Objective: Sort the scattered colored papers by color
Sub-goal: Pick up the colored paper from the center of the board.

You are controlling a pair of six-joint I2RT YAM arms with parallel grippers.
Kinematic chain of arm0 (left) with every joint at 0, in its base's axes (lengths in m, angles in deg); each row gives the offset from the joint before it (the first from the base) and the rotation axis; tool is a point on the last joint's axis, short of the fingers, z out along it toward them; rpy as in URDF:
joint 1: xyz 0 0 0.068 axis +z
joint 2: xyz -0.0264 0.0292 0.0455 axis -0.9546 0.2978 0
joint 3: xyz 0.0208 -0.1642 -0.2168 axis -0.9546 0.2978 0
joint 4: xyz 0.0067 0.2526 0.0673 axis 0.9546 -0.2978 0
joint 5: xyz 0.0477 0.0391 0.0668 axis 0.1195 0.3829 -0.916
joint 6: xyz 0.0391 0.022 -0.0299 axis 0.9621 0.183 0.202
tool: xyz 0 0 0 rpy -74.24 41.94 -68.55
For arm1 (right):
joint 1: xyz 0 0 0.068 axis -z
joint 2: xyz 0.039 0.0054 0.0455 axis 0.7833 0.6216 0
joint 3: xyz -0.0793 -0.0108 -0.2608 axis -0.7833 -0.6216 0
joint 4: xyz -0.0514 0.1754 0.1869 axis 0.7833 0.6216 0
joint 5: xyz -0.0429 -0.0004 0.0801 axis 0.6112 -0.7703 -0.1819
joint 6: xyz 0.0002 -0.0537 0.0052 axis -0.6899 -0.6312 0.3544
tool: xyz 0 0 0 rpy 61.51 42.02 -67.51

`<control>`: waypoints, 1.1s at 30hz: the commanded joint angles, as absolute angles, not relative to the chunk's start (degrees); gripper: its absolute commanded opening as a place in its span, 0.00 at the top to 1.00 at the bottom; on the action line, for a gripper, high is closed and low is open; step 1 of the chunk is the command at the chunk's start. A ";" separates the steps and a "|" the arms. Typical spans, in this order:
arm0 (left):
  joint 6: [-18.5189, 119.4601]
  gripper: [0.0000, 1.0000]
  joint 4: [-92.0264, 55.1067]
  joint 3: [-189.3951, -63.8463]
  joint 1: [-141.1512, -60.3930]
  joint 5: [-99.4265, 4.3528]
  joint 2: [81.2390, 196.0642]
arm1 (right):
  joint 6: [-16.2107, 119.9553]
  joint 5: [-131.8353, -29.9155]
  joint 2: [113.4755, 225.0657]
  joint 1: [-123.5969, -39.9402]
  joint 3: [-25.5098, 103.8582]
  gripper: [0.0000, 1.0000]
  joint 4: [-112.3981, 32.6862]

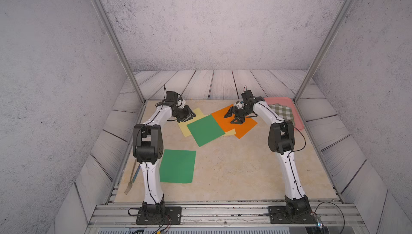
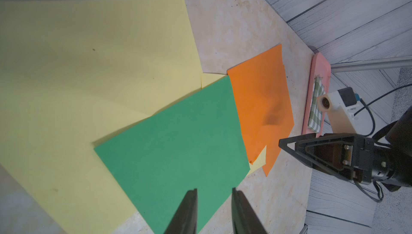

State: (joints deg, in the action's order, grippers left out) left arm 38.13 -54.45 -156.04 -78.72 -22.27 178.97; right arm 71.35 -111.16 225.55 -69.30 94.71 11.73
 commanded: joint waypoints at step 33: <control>38.07 0.75 -55.40 -152.48 -79.62 -23.82 190.03 | 65.50 -112.91 209.35 -72.71 65.36 0.33 4.81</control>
